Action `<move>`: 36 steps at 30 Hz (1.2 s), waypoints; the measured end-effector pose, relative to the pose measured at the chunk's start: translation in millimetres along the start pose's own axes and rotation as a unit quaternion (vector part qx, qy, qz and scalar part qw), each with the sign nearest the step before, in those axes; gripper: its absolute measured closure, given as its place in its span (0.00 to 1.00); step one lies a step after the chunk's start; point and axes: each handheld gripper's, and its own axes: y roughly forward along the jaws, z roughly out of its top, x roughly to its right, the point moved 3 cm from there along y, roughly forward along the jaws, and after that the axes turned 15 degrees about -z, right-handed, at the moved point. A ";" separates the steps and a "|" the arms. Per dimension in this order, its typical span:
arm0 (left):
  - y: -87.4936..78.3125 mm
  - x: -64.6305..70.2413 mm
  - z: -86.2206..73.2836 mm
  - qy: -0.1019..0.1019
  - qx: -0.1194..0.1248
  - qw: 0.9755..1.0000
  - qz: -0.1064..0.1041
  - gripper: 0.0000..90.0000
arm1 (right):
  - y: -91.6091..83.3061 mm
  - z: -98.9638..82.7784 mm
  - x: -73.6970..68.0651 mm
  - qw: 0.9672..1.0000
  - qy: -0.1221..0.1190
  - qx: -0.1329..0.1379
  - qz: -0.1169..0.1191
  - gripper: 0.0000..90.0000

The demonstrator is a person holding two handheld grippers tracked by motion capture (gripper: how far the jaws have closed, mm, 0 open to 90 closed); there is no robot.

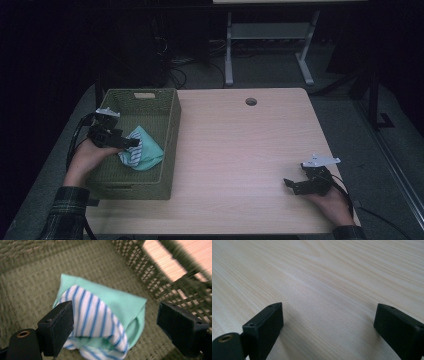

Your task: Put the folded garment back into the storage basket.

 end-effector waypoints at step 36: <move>54.4 128.5 61.3 0.101 0.049 0.990 -0.090 0.16 | 0.0 0.0 0.0 1.000 0.000 0.000 0.000 0.09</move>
